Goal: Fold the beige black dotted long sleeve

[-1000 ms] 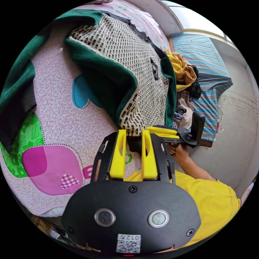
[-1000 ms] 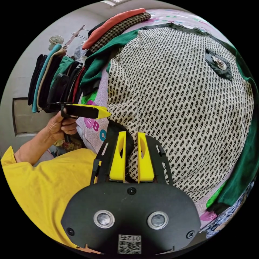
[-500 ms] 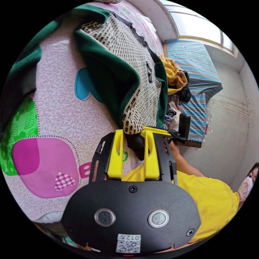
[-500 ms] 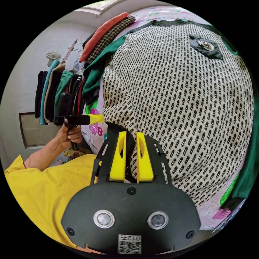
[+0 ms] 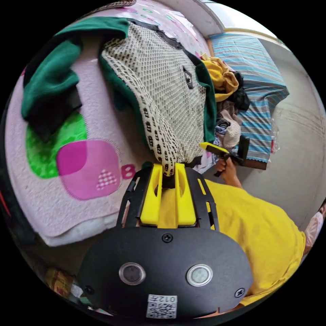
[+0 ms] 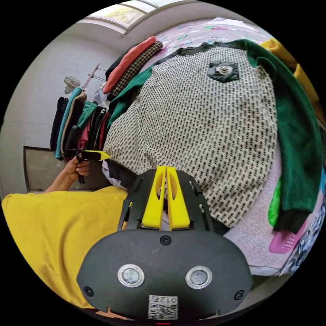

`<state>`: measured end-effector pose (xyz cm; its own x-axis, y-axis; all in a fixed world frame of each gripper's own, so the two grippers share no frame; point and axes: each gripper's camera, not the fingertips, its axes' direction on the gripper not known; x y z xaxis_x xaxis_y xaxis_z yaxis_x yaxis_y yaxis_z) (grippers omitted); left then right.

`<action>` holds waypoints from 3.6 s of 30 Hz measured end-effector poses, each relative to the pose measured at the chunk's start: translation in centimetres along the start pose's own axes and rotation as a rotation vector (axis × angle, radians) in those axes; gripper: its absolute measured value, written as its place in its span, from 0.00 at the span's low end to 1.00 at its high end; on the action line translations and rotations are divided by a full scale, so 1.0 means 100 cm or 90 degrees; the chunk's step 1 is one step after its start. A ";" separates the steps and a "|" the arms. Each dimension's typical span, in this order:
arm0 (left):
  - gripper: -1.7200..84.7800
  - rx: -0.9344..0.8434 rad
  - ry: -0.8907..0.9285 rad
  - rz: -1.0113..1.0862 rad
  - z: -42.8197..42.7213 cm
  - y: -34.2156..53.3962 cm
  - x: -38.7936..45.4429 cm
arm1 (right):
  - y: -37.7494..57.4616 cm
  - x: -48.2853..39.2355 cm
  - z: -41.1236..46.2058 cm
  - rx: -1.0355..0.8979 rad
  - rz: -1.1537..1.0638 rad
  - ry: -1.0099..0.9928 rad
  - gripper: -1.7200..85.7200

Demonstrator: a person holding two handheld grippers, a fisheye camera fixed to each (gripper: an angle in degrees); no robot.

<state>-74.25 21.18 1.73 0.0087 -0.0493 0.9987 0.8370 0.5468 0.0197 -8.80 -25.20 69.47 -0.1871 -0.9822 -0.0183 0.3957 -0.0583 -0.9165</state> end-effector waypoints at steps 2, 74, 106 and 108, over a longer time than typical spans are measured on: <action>0.09 -0.010 -0.052 -0.036 -0.007 0.020 -0.015 | 0.018 0.013 -0.018 0.013 0.022 0.032 0.03; 0.02 -0.069 -0.523 0.170 0.005 -0.073 0.147 | -0.154 -0.133 0.171 -0.298 -0.095 0.533 0.03; 0.11 0.267 -0.337 -0.257 -0.135 0.023 0.076 | -0.171 -0.080 0.185 -0.227 0.036 0.397 0.03; 0.12 0.263 -0.349 -0.249 -0.127 0.014 0.081 | -0.173 -0.071 0.183 -0.232 0.047 0.375 0.03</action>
<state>-66.06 10.96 9.27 -0.6046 0.0582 0.7944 0.4517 0.8465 0.2818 2.19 -20.48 92.77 -0.6687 -0.7146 -0.2056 0.1191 0.1701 -0.9782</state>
